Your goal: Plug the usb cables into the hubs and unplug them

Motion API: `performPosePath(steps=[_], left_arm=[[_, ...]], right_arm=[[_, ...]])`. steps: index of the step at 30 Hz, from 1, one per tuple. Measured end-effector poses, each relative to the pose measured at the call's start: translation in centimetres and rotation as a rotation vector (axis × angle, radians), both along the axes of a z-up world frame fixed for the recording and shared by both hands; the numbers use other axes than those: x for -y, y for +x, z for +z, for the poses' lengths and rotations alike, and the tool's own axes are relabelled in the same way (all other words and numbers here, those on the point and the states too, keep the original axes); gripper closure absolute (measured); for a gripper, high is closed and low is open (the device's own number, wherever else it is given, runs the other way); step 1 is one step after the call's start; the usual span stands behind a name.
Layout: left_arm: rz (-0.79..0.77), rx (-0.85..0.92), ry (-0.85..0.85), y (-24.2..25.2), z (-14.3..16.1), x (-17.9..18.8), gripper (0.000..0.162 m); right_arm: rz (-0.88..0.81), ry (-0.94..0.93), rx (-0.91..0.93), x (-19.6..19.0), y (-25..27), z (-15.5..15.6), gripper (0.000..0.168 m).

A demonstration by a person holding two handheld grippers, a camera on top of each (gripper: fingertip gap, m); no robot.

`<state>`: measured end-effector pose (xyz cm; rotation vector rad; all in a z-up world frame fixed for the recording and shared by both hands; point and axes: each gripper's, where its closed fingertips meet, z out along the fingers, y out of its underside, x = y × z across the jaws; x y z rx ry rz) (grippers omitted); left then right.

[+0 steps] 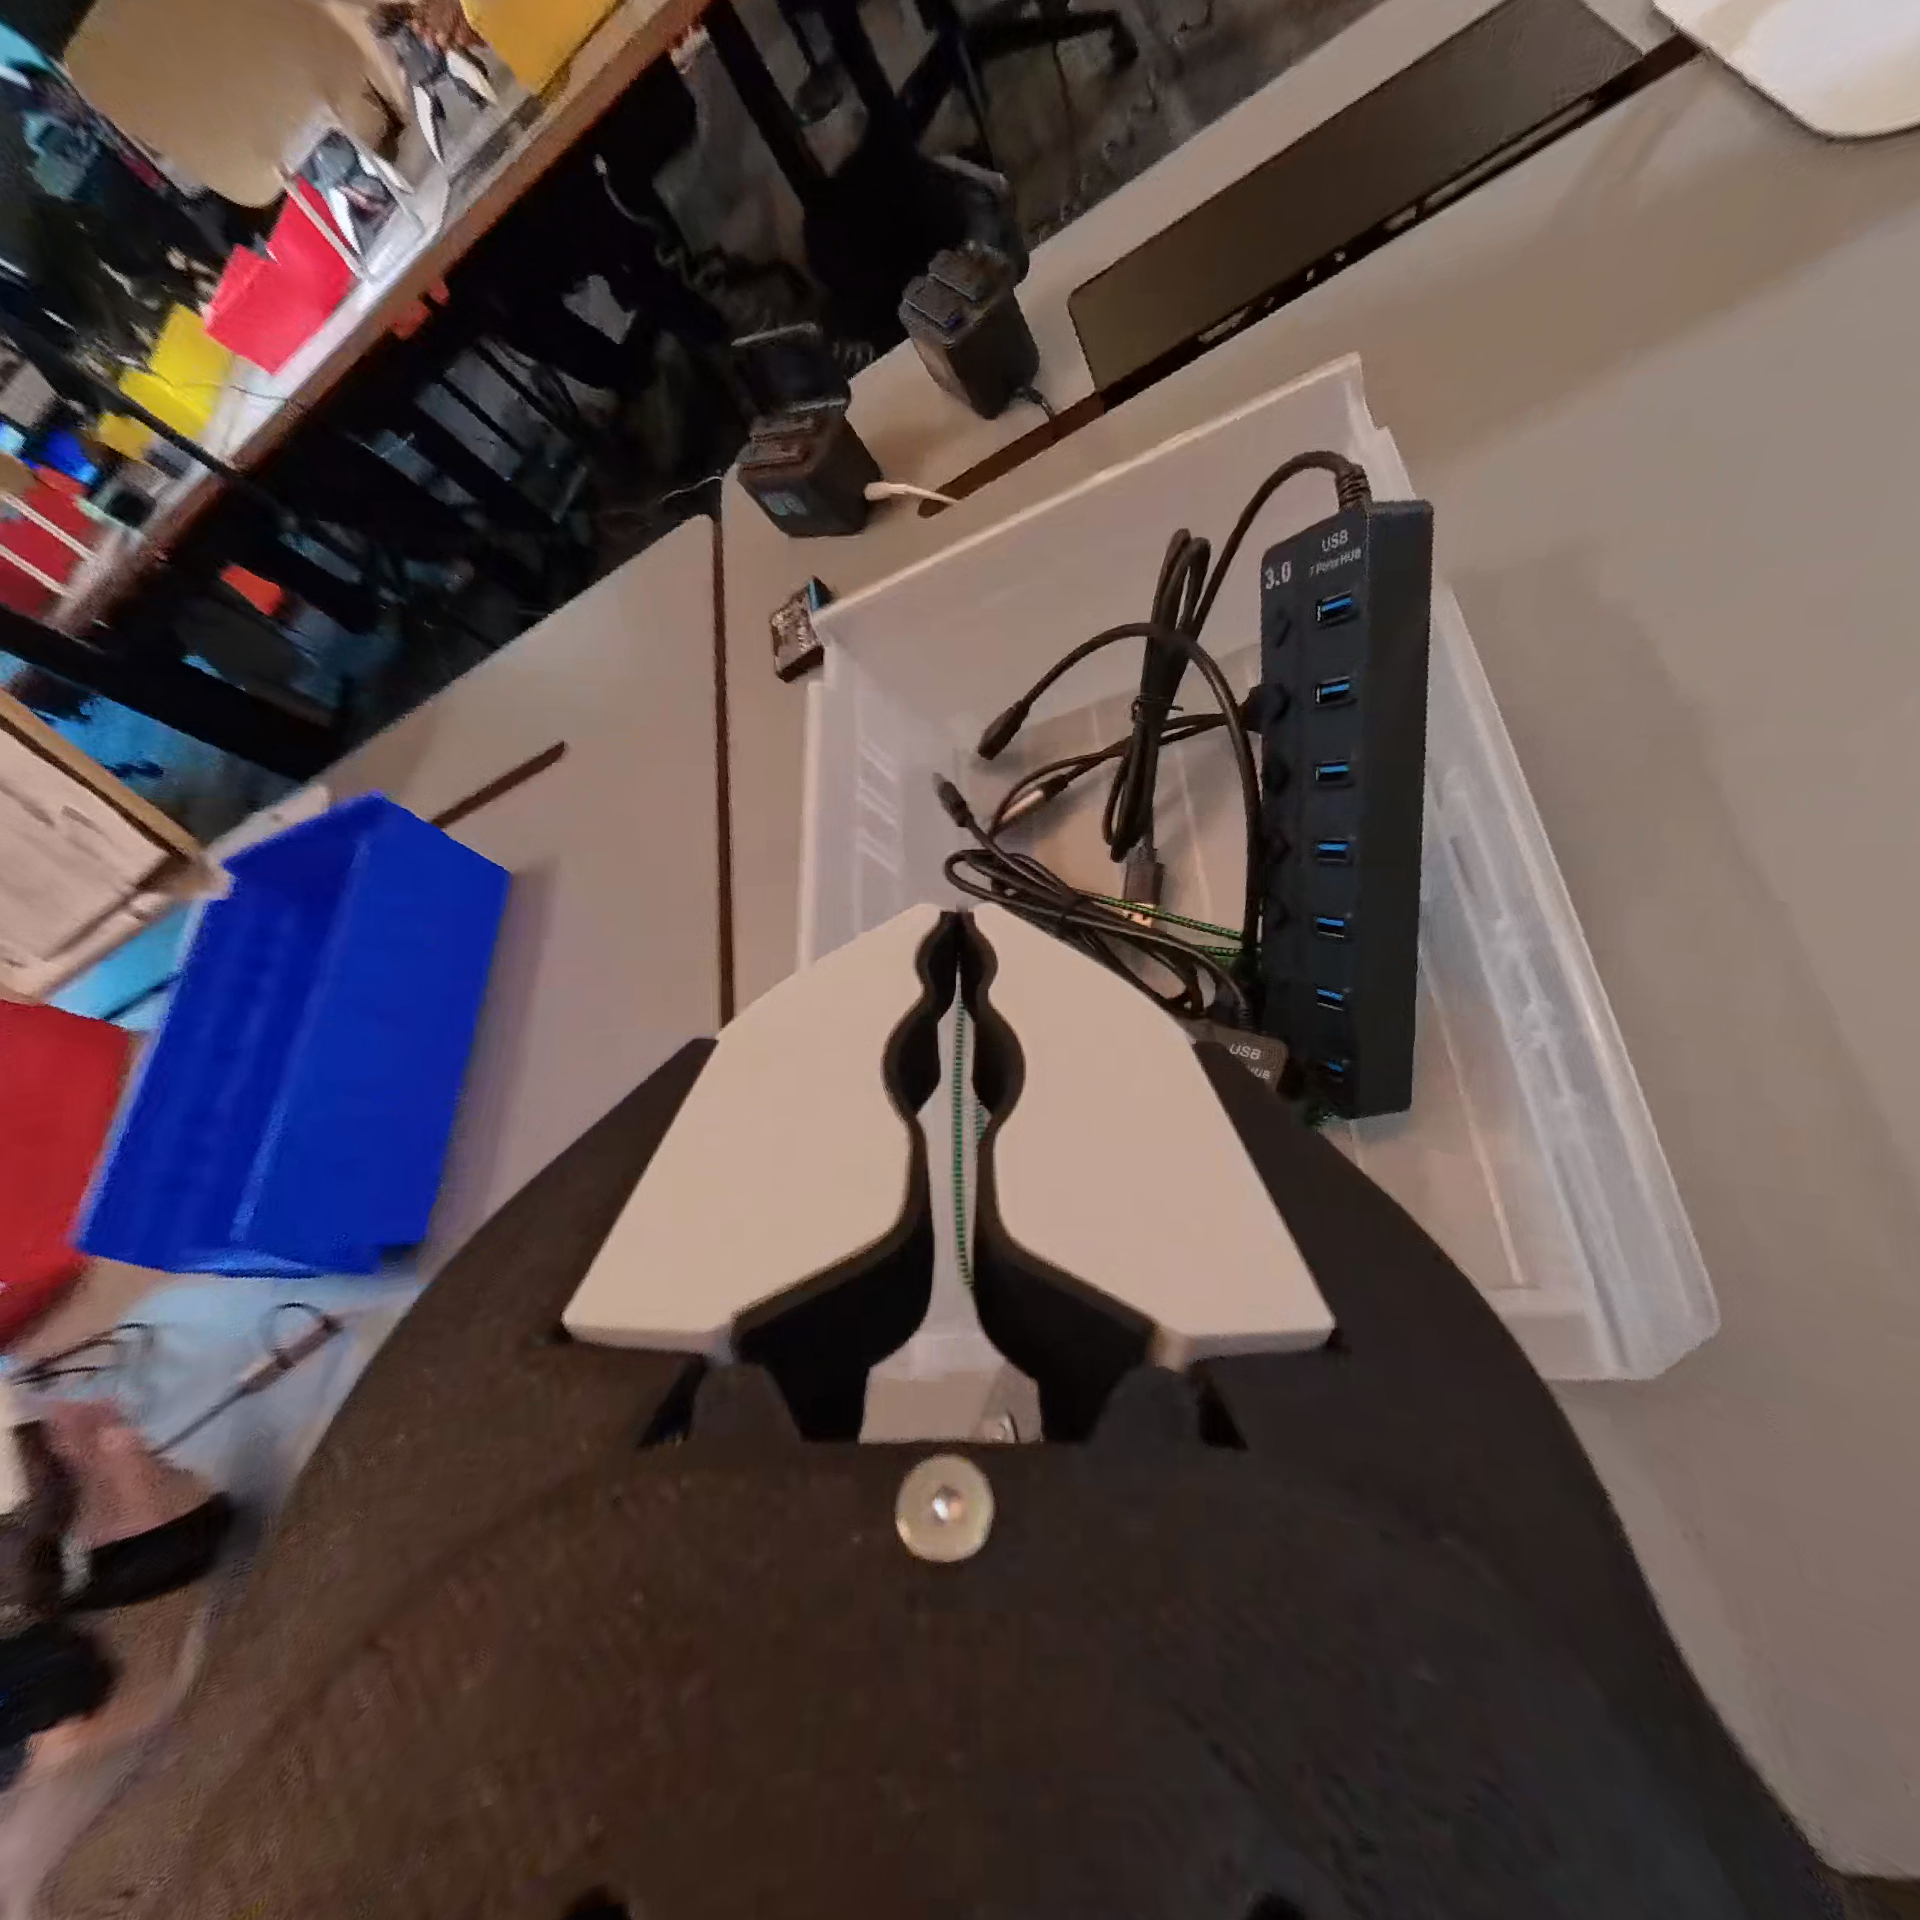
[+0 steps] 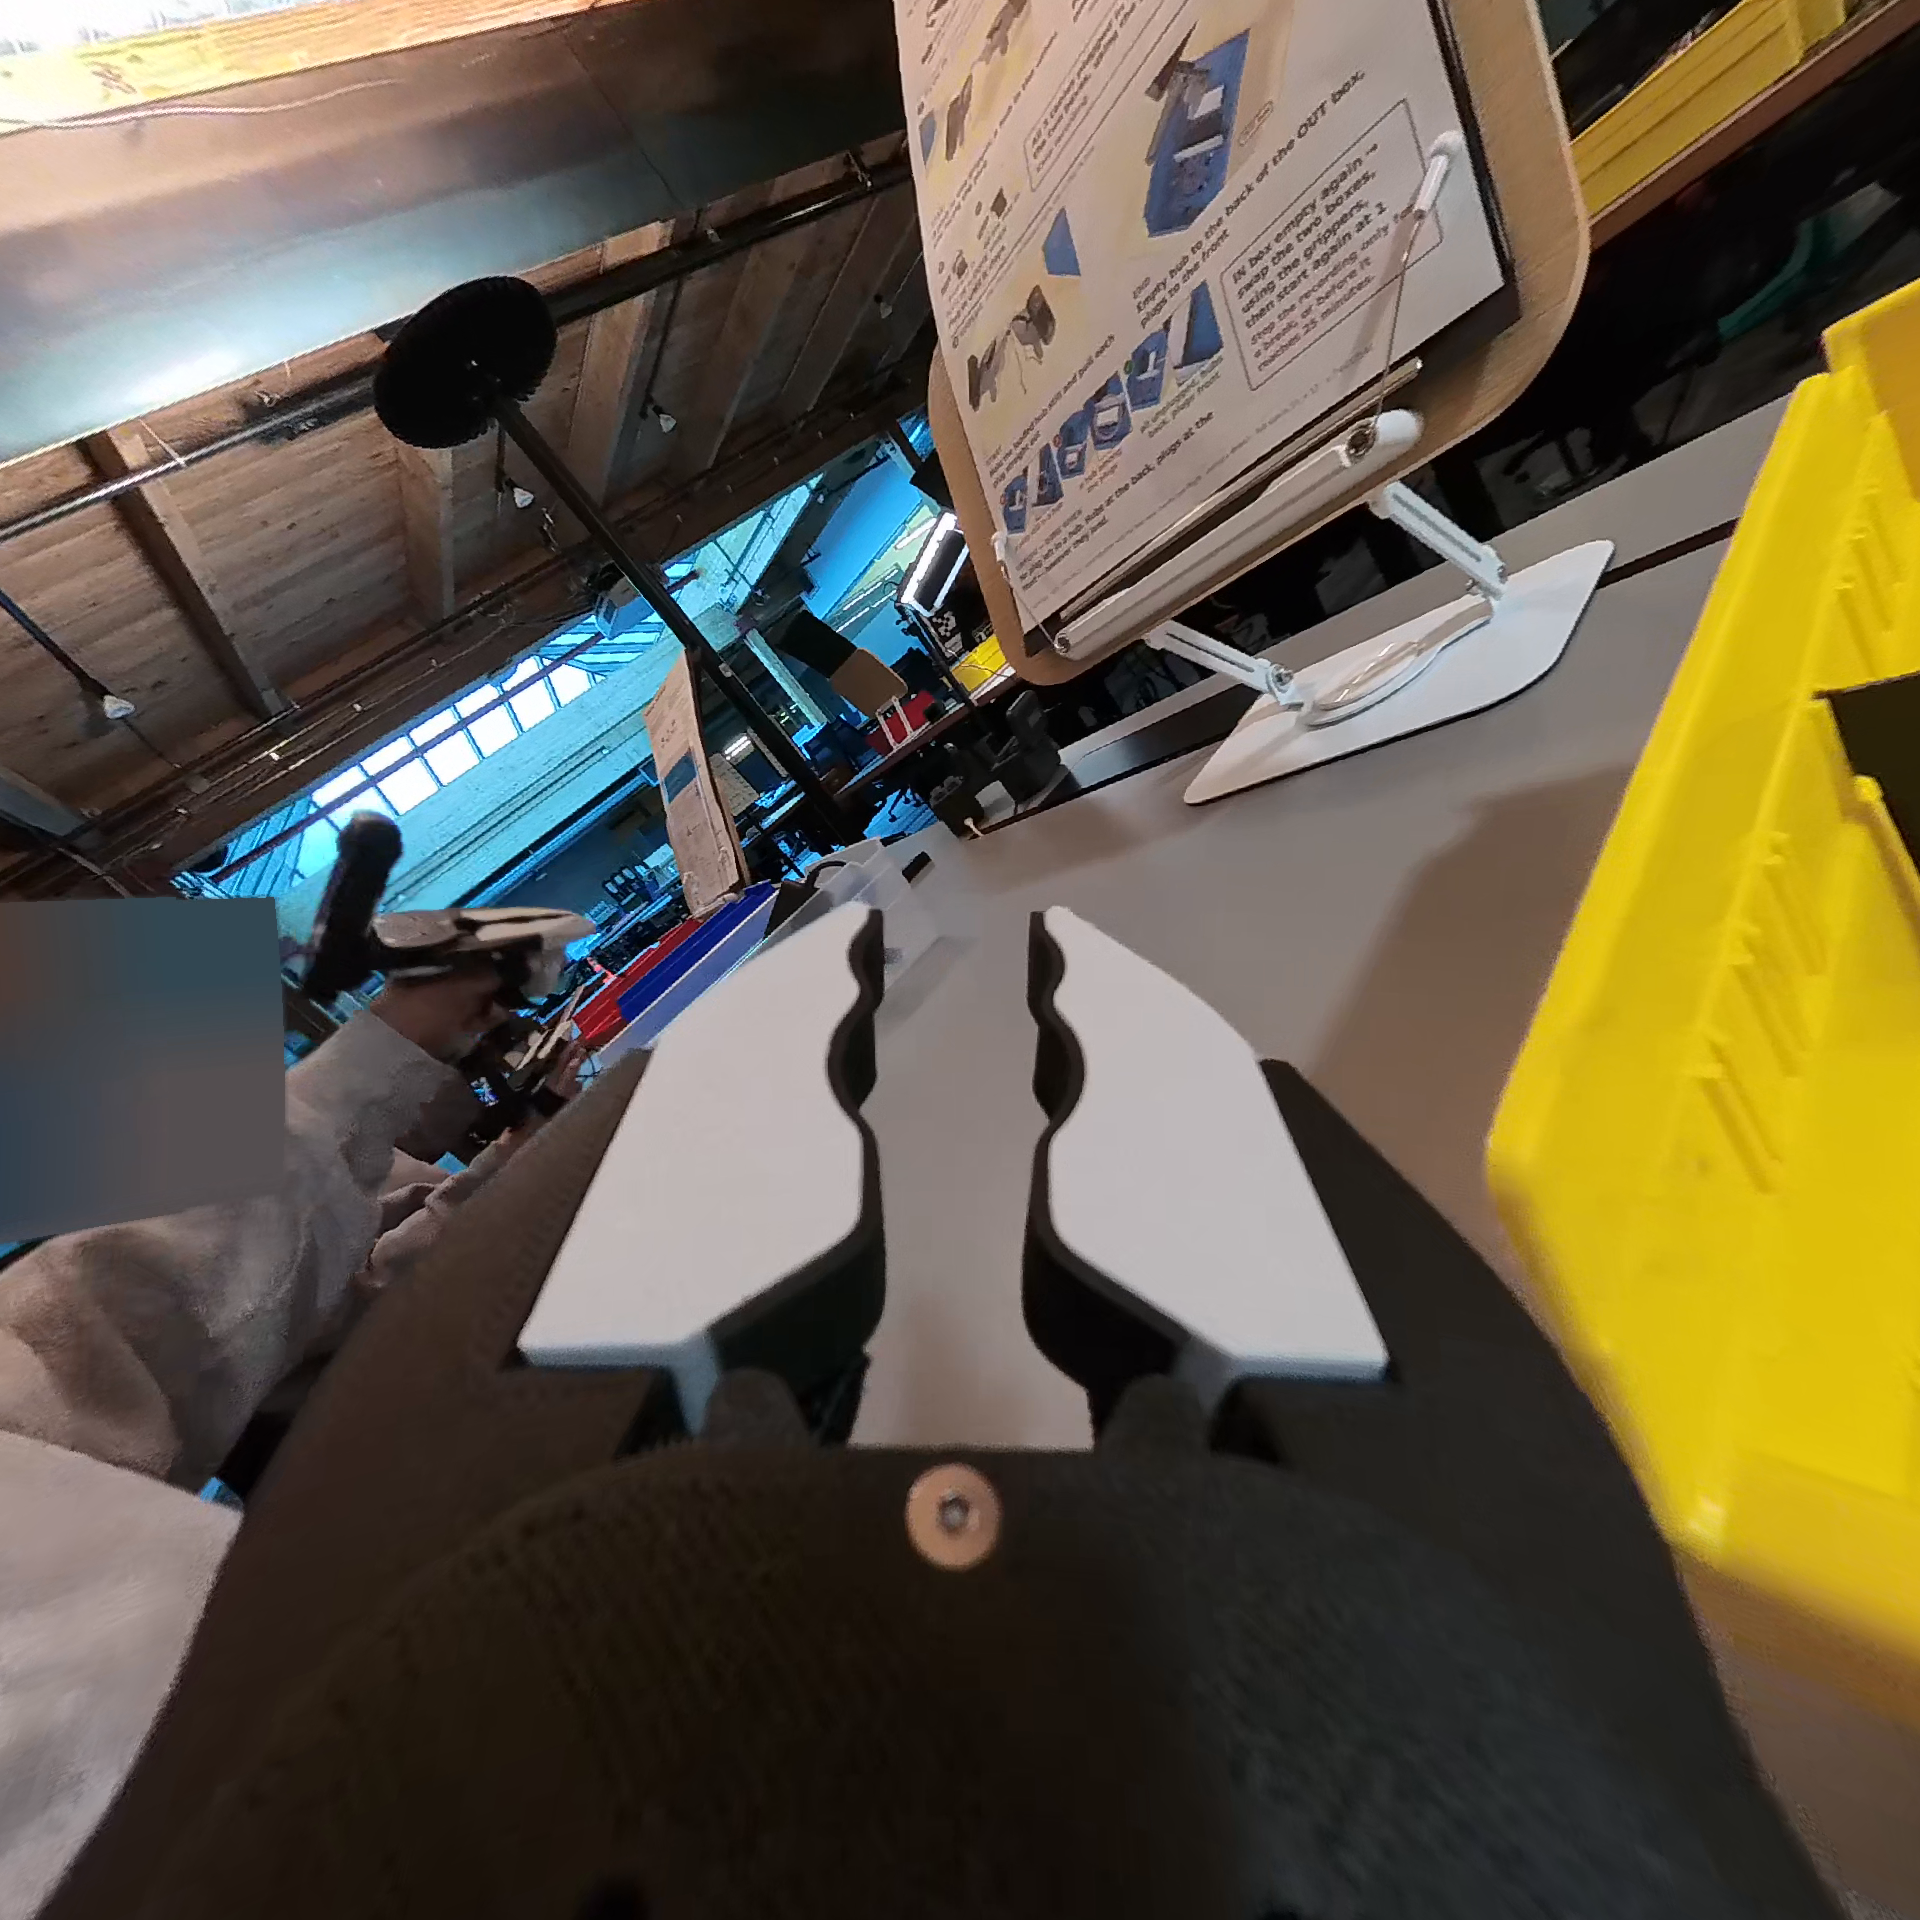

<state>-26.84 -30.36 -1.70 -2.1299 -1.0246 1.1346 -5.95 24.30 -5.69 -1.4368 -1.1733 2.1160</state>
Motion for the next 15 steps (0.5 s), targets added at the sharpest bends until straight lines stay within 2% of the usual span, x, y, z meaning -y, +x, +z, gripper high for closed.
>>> performPosePath(steps=[2,4,7,9,12,15], left_arm=[[0.011,0.023,0.029,0.4,-1.4,0.8,0.162],[0.007,0.117,0.042,1.4,-3.2,1.6,0.134],[-0.122,0.307,0.082,4.0,-6.1,1.4,0.101],[-0.229,0.393,0.066,5.5,-8.0,1.6,0.093],[-0.292,0.467,0.034,5.7,-10.6,2.2,0.094],[-0.271,0.61,0.003,5.0,-13.0,2.3,0.075]], right_arm=[[0.002,-0.002,0.003,0.1,0.0,-0.1,0.142],[-0.001,-0.002,0.006,0.0,0.0,-0.2,0.142],[-0.003,-0.011,0.016,-0.1,-0.2,-0.5,0.142],[0.004,-0.019,0.027,0.1,-0.4,-0.7,0.142],[0.017,-0.027,0.039,0.4,-0.7,-1.0,0.141],[0.03,-0.021,0.043,0.9,-1.0,-1.1,0.141]])
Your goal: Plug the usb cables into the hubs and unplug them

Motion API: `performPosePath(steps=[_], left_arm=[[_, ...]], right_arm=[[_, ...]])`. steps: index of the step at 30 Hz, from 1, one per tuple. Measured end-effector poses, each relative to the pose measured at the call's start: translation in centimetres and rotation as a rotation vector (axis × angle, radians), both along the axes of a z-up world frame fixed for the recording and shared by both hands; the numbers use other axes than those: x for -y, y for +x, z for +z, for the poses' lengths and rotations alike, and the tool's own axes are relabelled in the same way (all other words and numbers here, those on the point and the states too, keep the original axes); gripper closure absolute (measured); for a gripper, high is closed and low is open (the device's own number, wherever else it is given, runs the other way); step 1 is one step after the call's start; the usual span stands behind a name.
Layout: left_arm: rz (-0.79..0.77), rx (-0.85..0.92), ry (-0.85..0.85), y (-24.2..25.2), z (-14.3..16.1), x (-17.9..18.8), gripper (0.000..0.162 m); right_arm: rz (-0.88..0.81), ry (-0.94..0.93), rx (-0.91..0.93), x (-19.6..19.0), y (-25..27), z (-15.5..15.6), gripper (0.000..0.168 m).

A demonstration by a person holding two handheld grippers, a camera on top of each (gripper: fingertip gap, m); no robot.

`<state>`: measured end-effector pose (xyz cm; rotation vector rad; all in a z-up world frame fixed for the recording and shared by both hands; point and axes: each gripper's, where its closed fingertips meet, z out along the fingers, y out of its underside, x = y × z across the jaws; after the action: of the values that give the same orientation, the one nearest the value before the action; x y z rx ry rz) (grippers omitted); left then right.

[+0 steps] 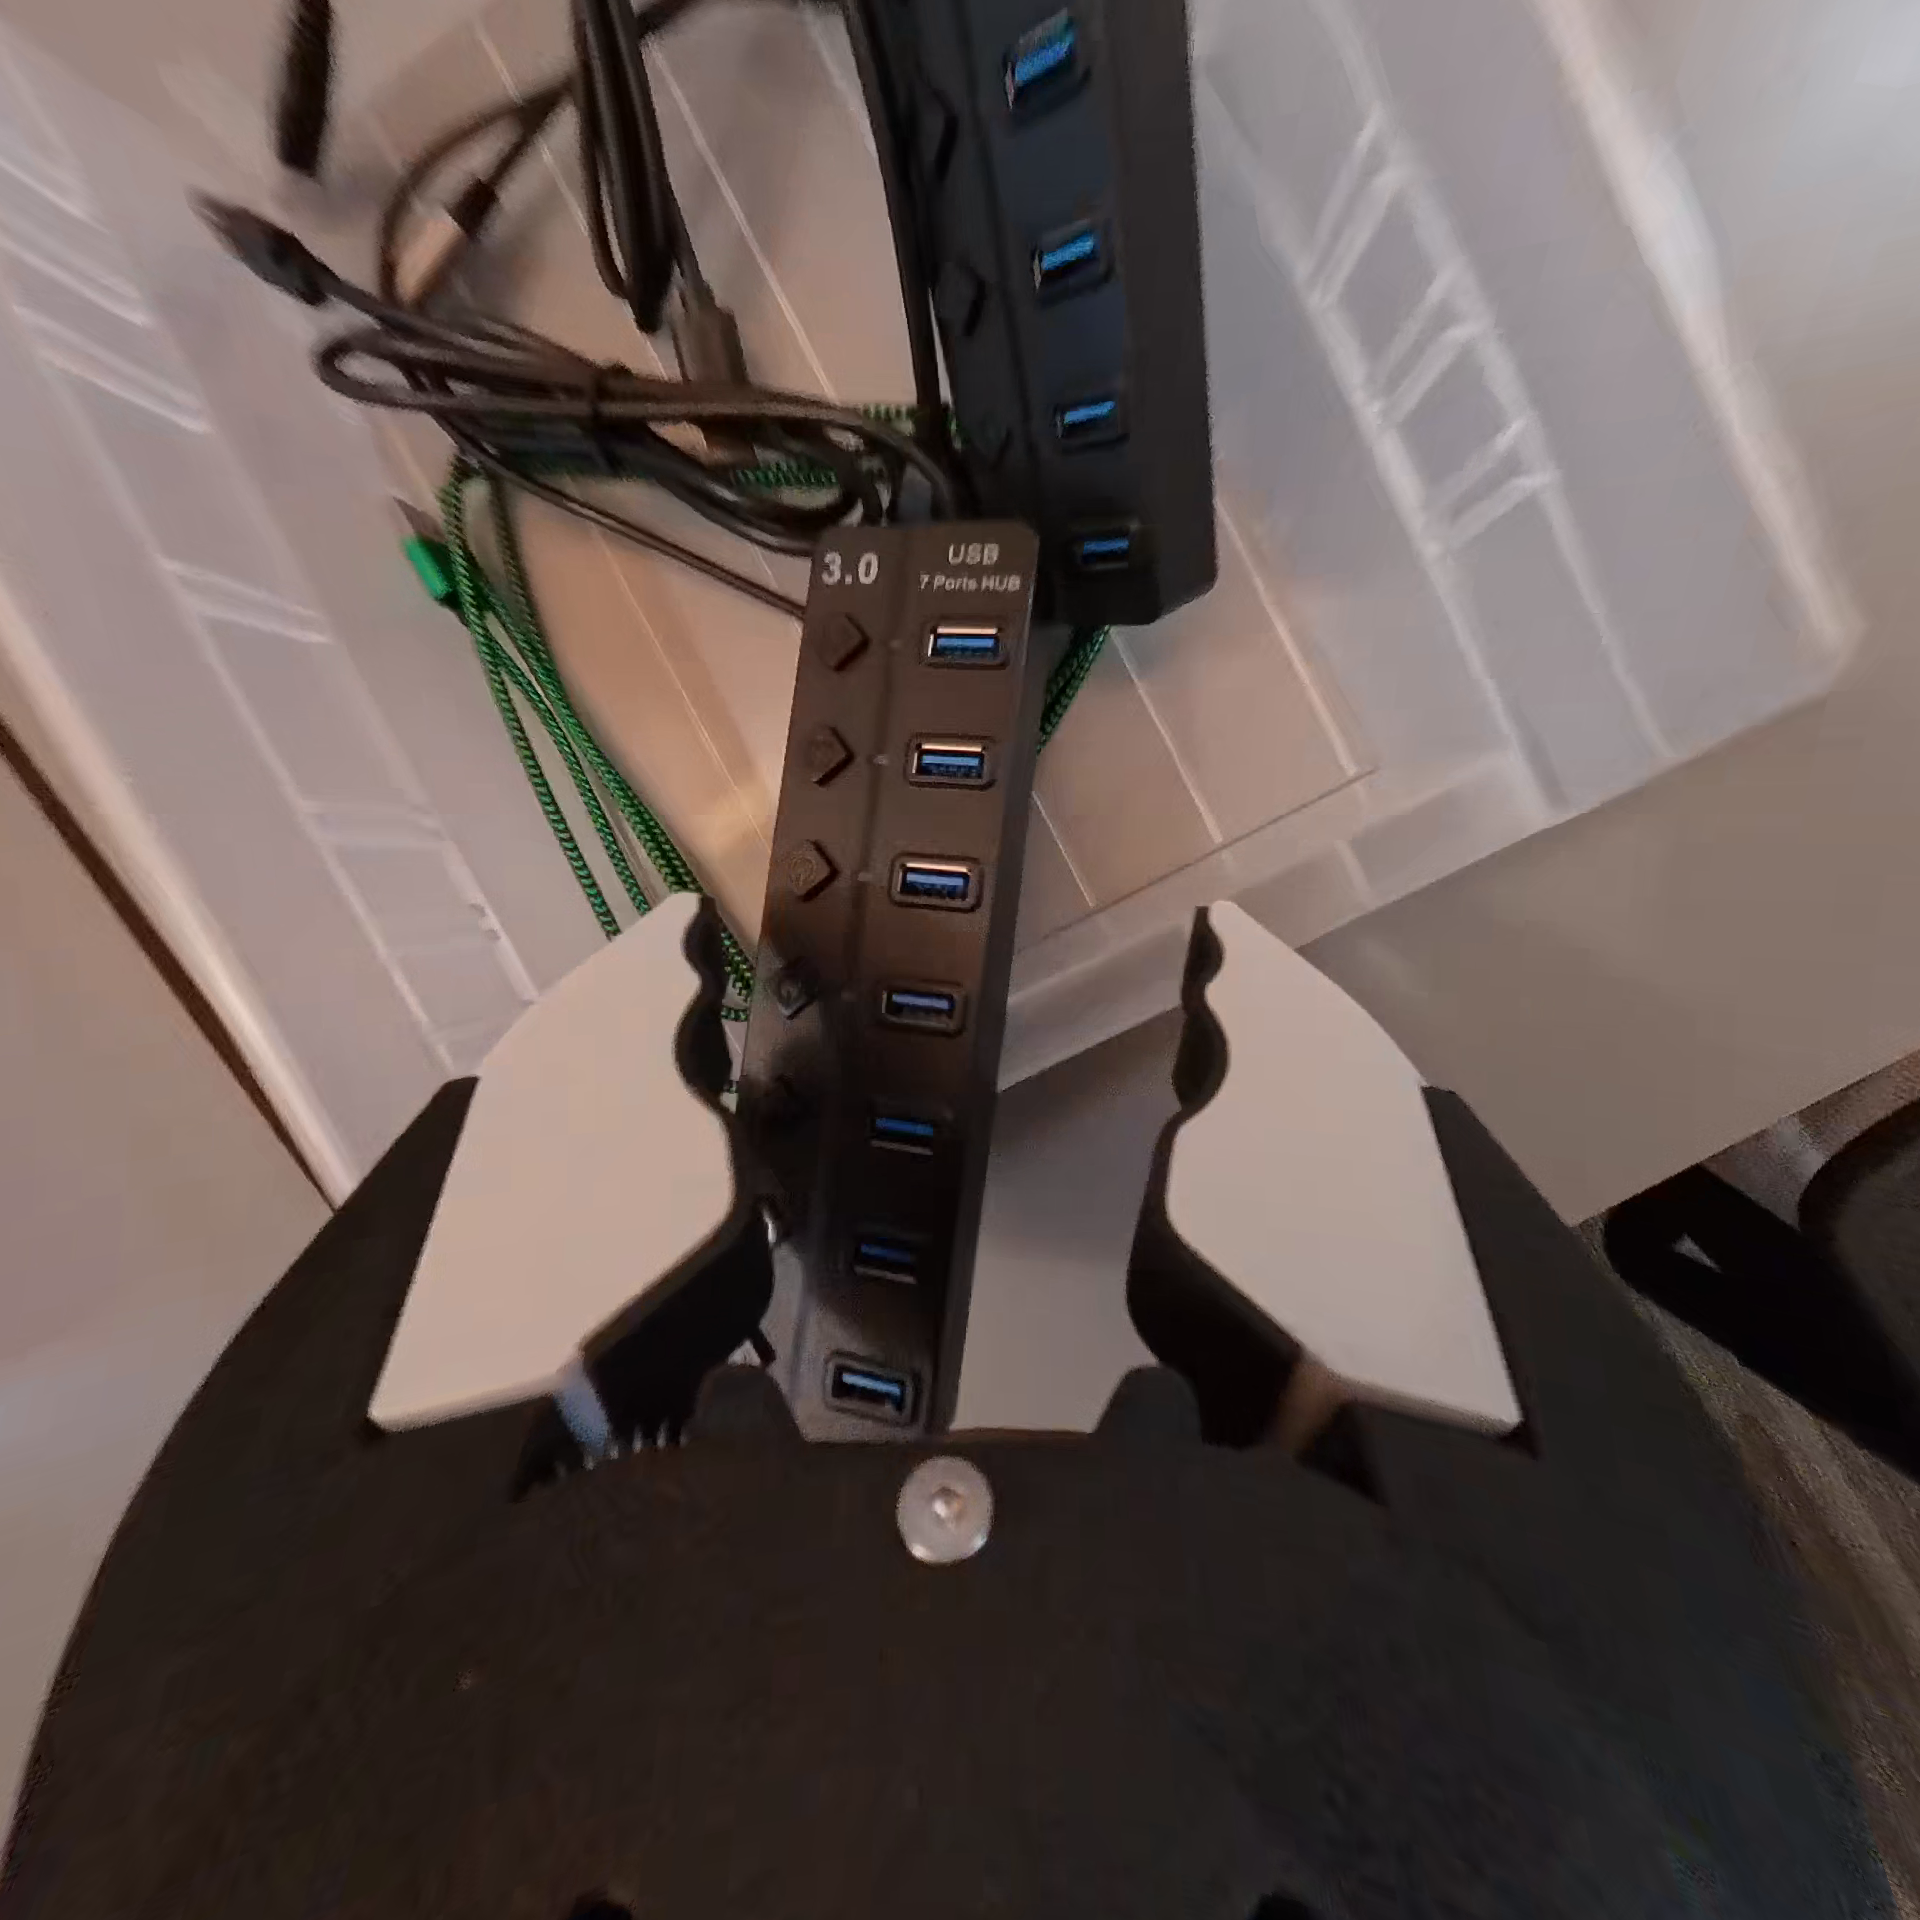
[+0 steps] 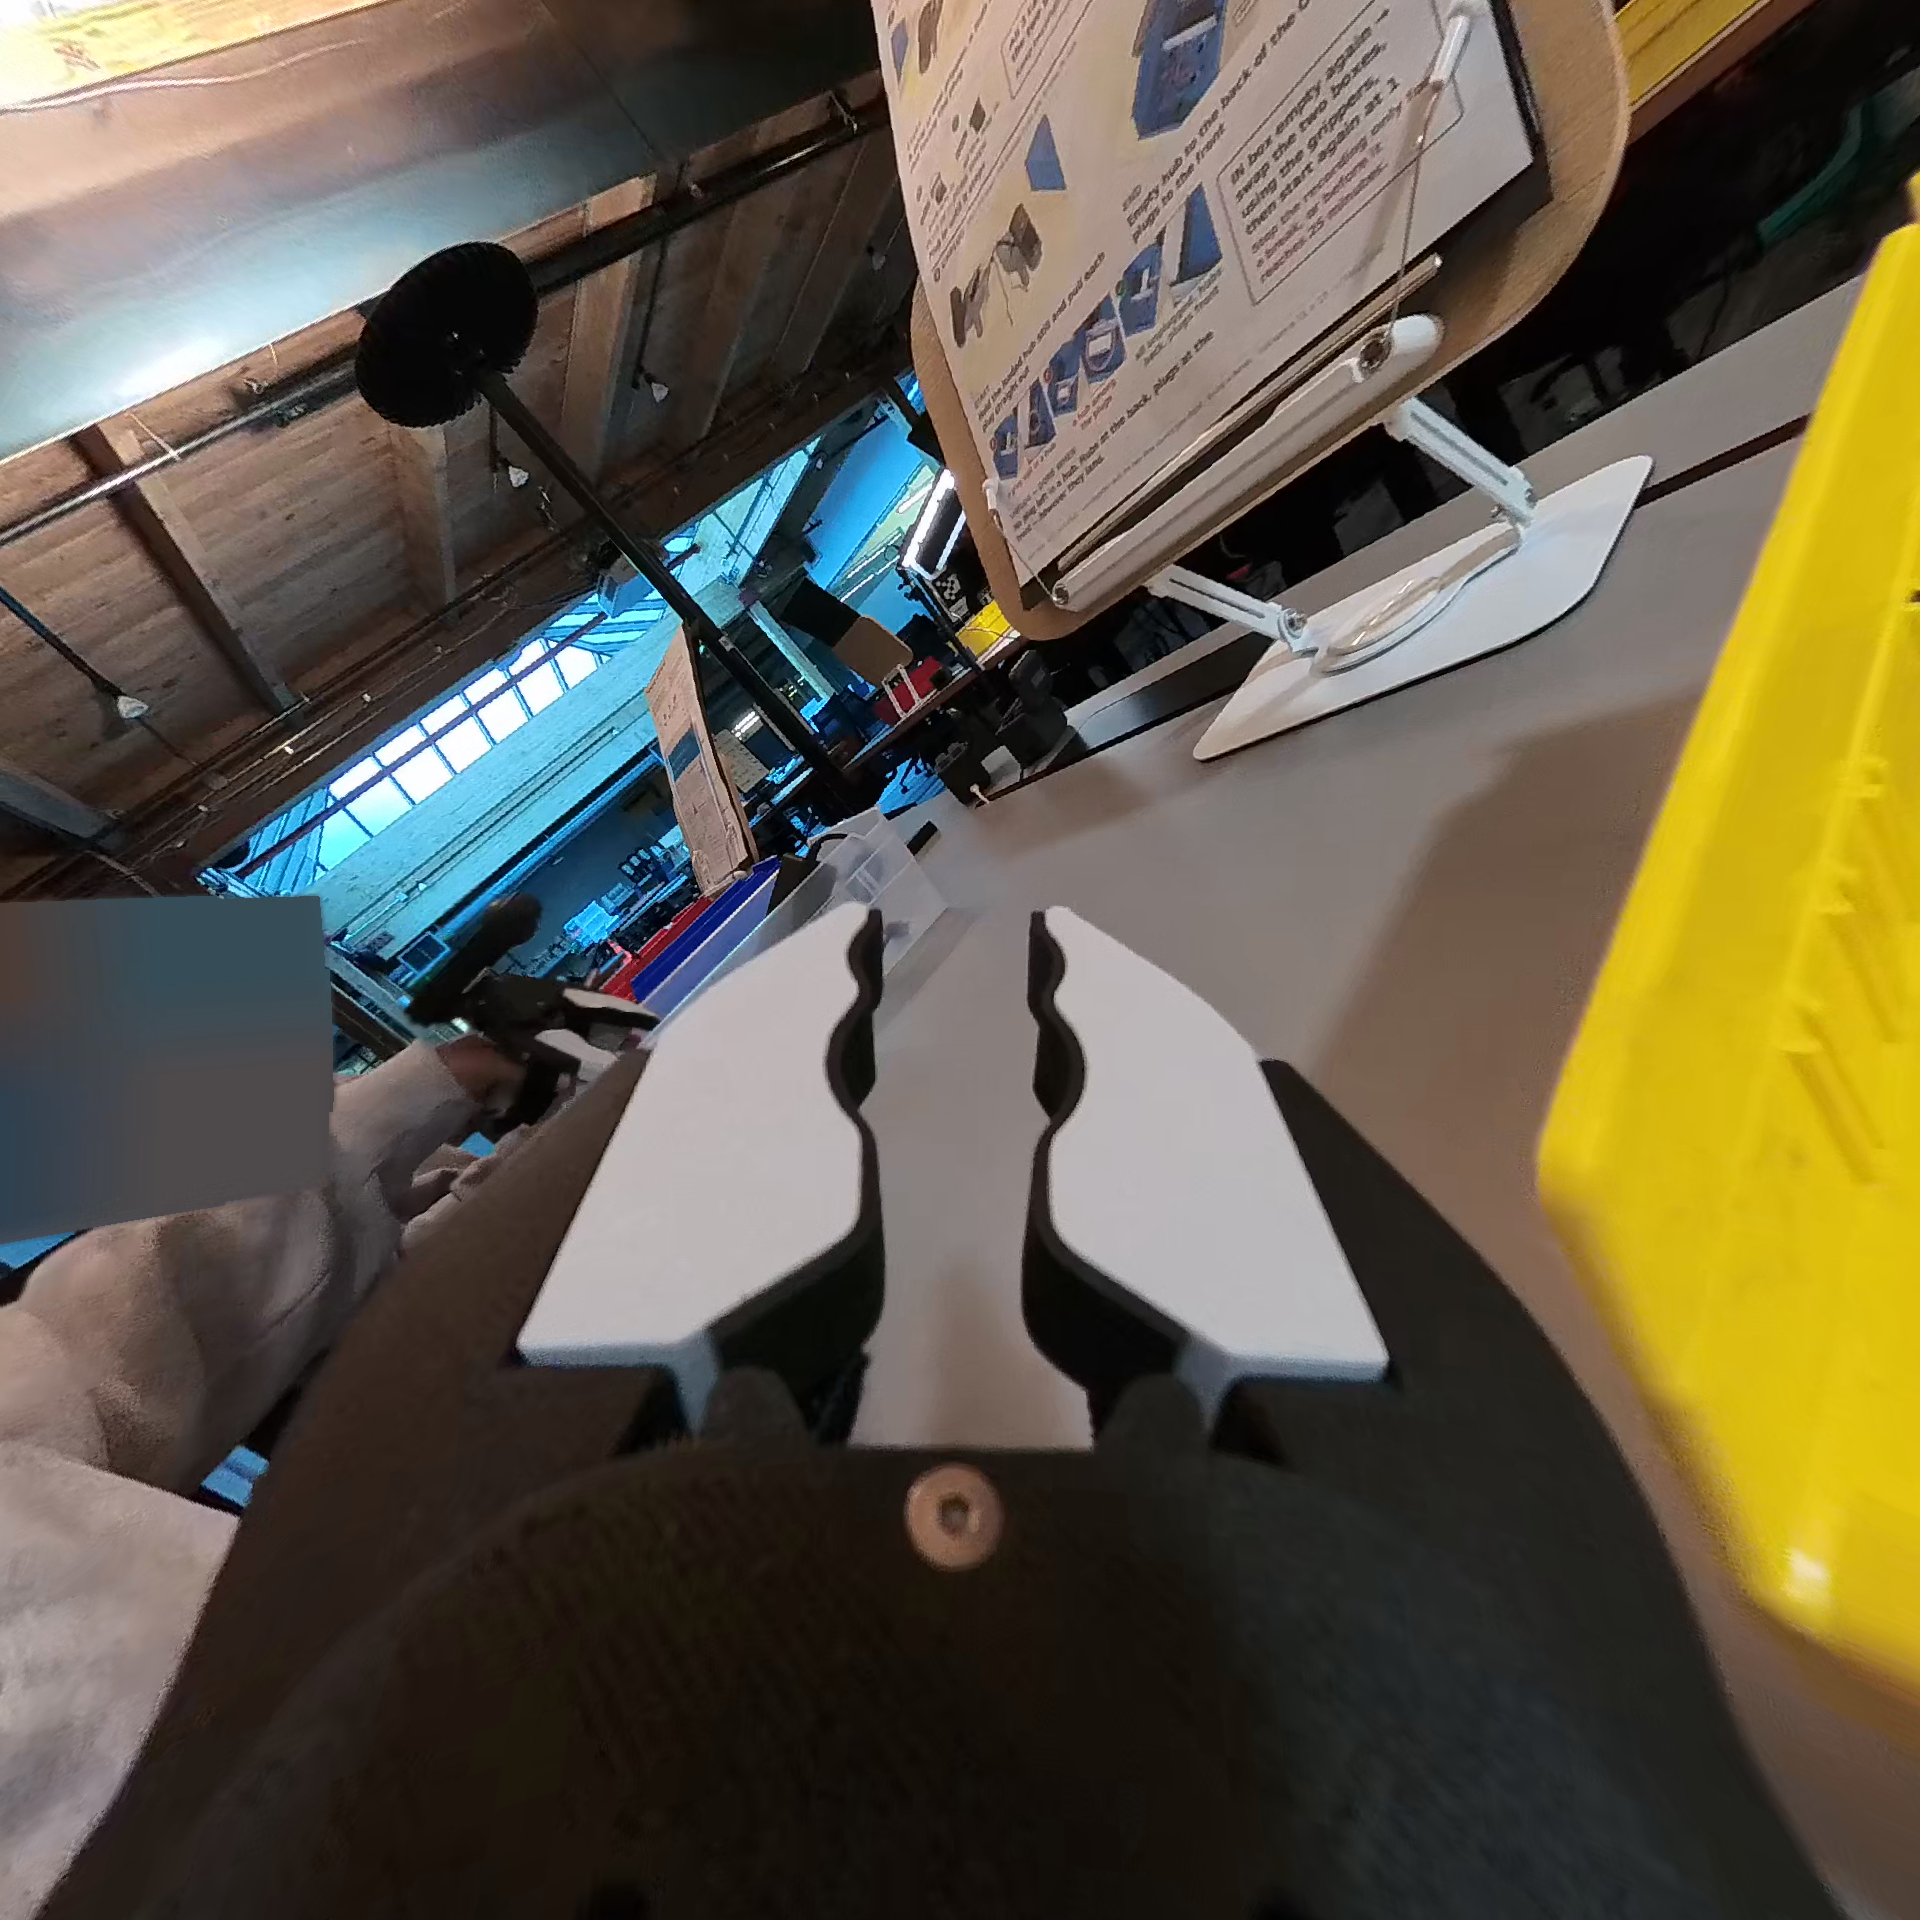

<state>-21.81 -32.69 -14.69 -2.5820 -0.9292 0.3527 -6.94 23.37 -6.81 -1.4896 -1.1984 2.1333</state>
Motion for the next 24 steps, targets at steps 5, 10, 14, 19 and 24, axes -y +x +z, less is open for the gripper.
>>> performPosePath(steps=[5,10,14,19,24], left_arm=[[0.001,0.223,-0.137,-0.6,-2.3,0.4,0.07],[-0.021,0.395,-0.176,-0.1,-3.8,0.5,0.087],[-0.043,0.234,-0.239,-2.0,-2.9,0.8,0.101],[0.123,-0.26,-0.177,-6.8,4.9,1.2,0.101],[0.193,-0.646,-0.06,-7.7,15.8,0.0,0.101]], right_arm=[[-0.004,0.013,-0.004,0.1,0.0,0.1,0.141],[-0.006,-0.006,0.003,-0.3,0.1,-0.1,0.141],[-0.02,-0.023,0.006,-0.8,0.3,-0.1,0.141],[-0.027,-0.058,0.026,-1.4,0.2,-0.6,0.141],[-0.013,-0.069,0.039,-1.1,-0.1,-0.9,0.14]])
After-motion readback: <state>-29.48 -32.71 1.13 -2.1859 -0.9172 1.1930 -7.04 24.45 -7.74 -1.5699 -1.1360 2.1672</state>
